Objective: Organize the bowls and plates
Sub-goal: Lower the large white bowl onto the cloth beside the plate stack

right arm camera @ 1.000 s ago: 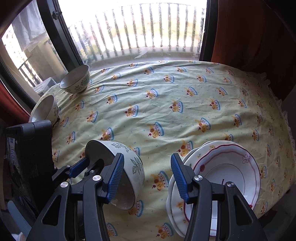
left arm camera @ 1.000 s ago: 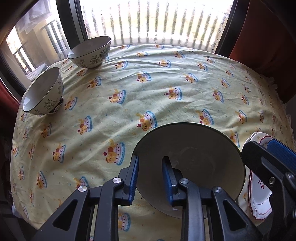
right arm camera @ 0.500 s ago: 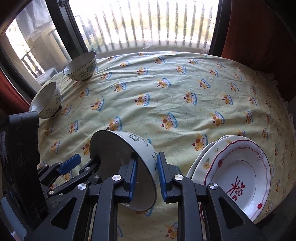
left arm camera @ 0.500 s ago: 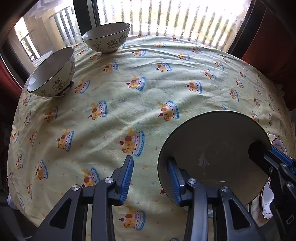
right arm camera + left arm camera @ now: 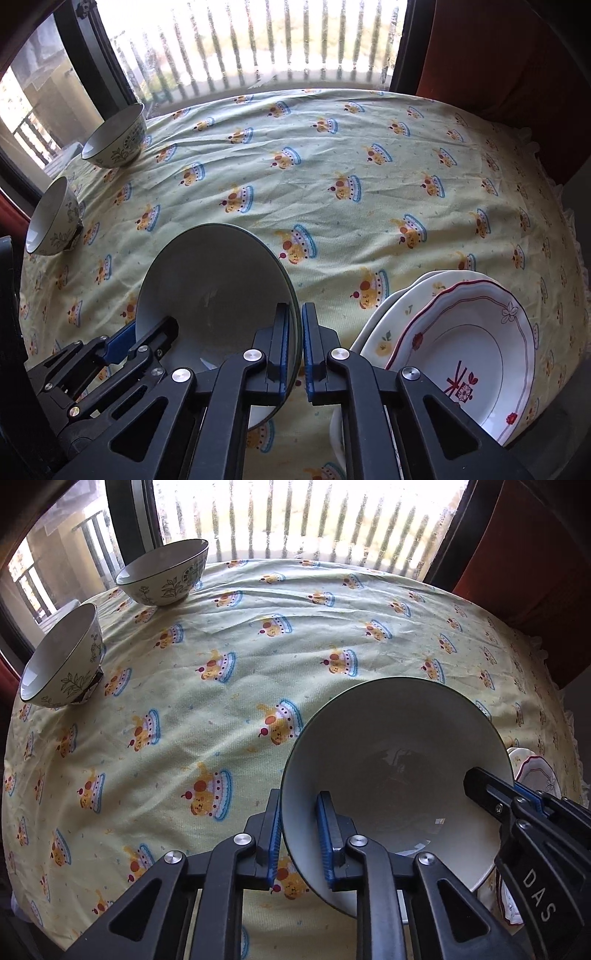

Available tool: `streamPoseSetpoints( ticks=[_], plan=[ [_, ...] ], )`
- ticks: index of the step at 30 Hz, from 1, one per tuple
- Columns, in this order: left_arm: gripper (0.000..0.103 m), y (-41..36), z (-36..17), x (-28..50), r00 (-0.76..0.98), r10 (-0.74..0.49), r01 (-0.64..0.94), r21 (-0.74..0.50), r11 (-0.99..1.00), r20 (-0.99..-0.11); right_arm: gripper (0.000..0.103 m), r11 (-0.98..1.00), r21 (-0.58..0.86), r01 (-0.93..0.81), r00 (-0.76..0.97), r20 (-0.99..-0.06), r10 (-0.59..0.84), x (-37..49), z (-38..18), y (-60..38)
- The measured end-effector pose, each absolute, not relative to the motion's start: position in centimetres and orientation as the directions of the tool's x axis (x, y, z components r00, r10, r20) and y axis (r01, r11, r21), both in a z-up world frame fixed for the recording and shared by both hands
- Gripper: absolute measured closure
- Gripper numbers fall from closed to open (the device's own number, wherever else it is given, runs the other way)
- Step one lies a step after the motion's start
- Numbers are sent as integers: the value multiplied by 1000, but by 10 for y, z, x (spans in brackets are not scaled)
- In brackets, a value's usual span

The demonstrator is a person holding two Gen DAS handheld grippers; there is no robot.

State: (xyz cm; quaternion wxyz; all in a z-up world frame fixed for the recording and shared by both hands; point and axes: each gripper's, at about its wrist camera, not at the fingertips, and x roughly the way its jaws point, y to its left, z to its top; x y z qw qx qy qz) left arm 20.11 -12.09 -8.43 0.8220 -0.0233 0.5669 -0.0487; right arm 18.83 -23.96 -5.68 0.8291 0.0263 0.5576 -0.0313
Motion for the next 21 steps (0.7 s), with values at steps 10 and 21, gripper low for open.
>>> streamPoseSetpoints(
  ticks=[10,21],
  plan=[
    [89,-123,-73,183,355,-56,25,-51,998,-933,94,993,94,77,300,-951,67,174,-68,-251],
    [89,-127,-74,141,344,18,-12,15,1000,-939,93,993,122,2,270,-956,117,138,-73,-250]
  ],
)
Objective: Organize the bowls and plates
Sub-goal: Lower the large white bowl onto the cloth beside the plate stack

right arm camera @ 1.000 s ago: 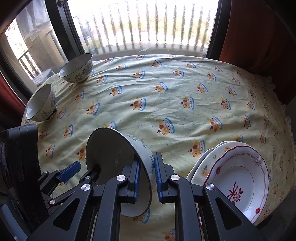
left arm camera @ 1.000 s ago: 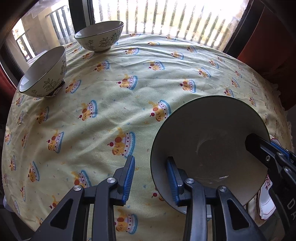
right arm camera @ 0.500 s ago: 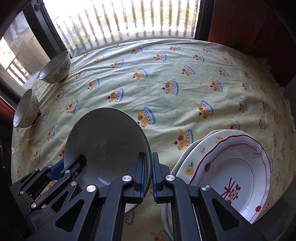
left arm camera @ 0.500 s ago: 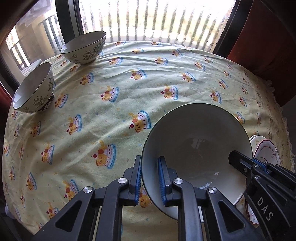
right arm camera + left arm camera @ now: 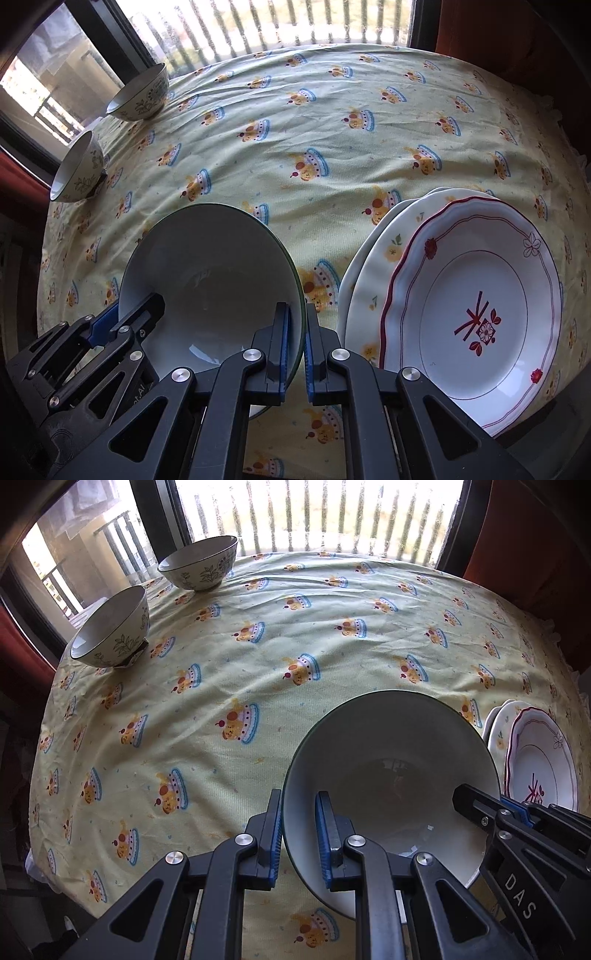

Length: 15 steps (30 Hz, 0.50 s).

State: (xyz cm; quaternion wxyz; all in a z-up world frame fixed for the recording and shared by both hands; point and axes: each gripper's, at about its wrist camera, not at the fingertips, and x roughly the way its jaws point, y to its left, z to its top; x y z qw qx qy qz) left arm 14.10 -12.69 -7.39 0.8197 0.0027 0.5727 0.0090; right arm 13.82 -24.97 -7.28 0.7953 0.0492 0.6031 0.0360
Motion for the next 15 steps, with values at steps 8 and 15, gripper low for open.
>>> streamPoseSetpoints(
  ticks=[8,15],
  plan=[
    [58,-128,-73,137,349,29,-71,4,997,-937,62,996,65,-60,289,-954,80,141,-70,-250],
    [33,-119,-62,133,377,79,-165,17,986,-923,47,990,45,-136,319,-944,87,149,-57,-257]
  ],
)
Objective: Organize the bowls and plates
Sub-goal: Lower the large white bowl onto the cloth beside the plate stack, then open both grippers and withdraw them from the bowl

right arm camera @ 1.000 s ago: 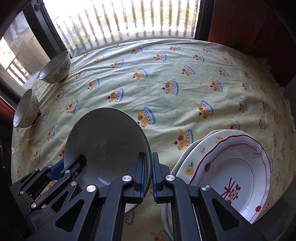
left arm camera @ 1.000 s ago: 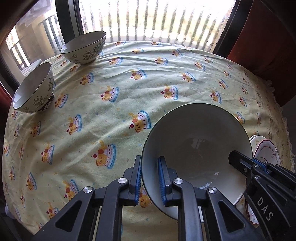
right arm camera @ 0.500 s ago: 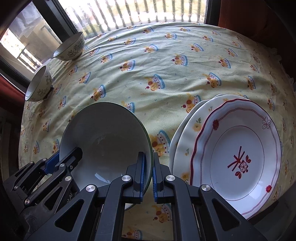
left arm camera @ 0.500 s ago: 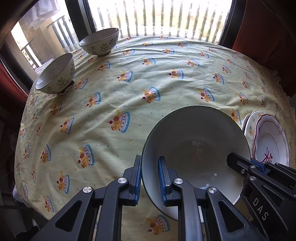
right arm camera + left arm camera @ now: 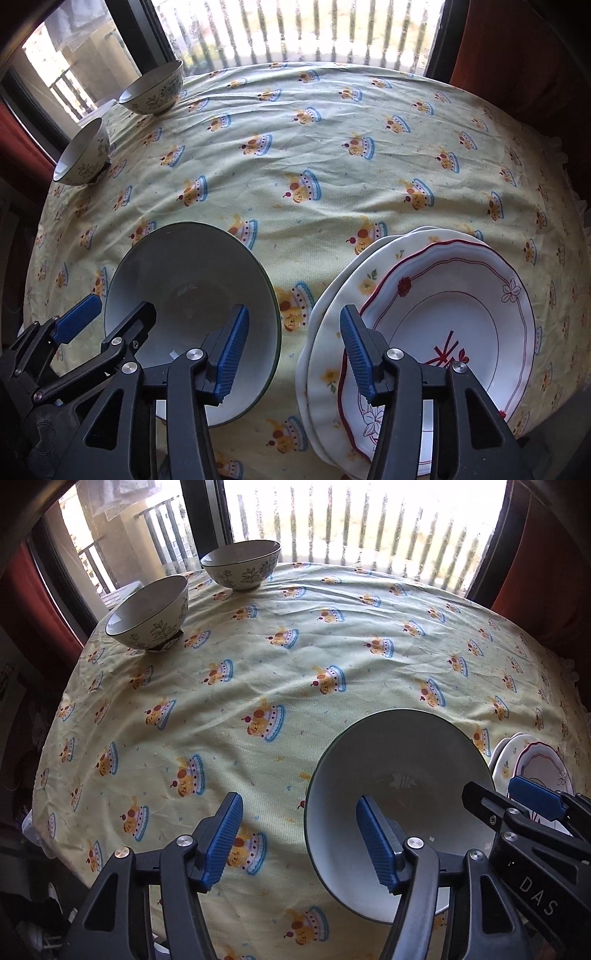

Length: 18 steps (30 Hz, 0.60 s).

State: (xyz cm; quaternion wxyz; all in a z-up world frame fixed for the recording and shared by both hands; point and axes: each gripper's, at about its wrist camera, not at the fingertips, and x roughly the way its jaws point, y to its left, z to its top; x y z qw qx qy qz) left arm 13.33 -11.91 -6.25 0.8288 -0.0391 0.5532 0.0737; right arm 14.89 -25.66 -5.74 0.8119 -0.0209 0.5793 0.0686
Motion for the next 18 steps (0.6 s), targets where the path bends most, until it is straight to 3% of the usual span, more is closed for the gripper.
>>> streamPoseSetpoints(
  ticks=[8,18],
  plan=[
    [16,-97,-53,141,396,53,-161,-13,987,-917,41,989,14,-150,359,-931,68,160,-35,-244],
    [8,-45,-29,159,430,4,-85,-37,996,-903,32,997,51,-63,382,-922,71,174,-16,-188]
  ],
)
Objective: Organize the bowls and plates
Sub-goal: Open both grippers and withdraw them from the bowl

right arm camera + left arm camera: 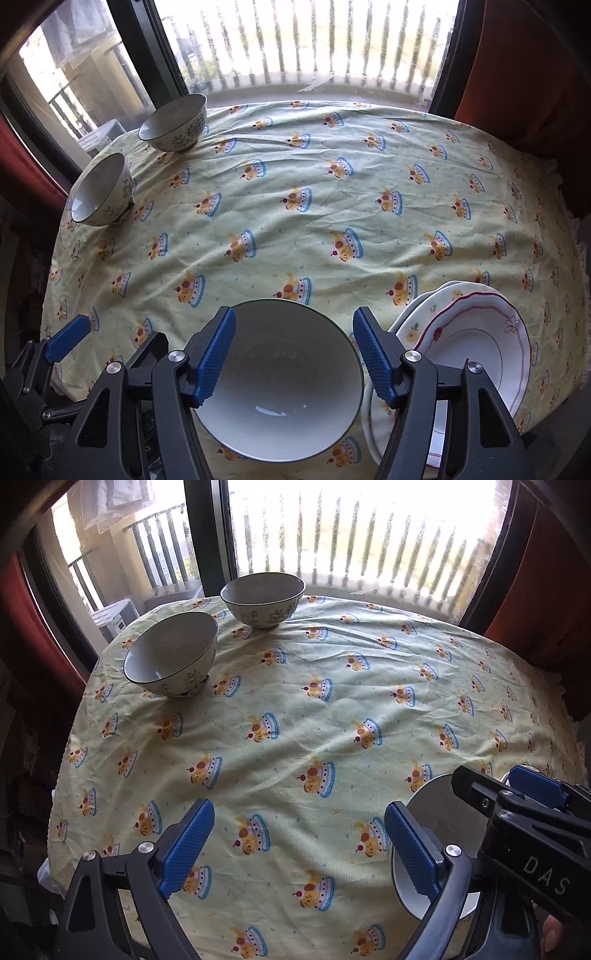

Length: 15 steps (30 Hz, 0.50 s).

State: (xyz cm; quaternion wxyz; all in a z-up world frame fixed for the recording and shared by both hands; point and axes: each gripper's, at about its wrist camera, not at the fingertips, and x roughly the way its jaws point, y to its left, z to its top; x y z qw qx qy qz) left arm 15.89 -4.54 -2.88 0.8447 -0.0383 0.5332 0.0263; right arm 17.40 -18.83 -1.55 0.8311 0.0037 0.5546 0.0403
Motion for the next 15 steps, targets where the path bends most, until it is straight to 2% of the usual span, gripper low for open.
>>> streamPoseSetpoints(
  ticks=[15],
  plan=[
    [11,49,-27,196,449,-31,-7,-39,999,-893,32,1000,0,-12,450,-893,5,198,-7,-89]
  ],
)
